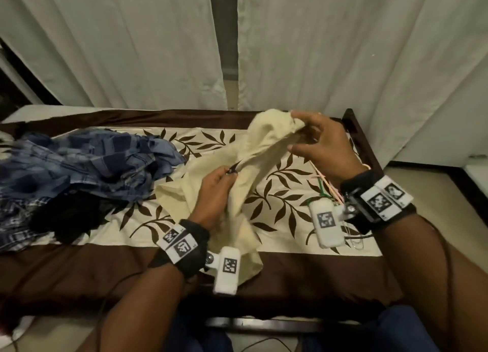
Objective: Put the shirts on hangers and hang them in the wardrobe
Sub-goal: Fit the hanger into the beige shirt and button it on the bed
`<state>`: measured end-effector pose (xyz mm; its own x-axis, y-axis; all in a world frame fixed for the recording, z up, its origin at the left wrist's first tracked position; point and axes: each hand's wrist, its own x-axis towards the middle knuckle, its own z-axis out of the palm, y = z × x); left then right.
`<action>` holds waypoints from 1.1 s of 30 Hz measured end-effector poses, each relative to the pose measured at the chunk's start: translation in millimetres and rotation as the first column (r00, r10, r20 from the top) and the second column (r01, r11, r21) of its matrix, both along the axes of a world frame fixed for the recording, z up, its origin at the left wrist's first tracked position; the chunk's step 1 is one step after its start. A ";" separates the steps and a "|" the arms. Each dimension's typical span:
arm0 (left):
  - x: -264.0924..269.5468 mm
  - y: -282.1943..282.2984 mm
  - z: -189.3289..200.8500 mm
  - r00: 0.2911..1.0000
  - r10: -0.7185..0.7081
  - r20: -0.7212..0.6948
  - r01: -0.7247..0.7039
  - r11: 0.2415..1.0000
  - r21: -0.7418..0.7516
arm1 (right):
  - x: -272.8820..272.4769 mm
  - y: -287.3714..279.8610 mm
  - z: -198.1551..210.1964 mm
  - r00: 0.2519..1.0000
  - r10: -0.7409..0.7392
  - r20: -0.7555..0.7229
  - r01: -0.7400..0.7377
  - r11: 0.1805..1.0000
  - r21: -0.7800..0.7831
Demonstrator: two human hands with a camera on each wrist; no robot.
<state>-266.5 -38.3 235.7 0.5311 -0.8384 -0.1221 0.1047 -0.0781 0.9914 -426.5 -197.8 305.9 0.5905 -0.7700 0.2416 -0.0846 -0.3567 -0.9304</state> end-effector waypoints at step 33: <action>0.1 26.1 39.4 0.972 -0.027 -0.235 0.022 0.999 -0.023 | -35.8 22.0 -44.8 0.886 -0.303 -0.352 0.197 0.931 -0.308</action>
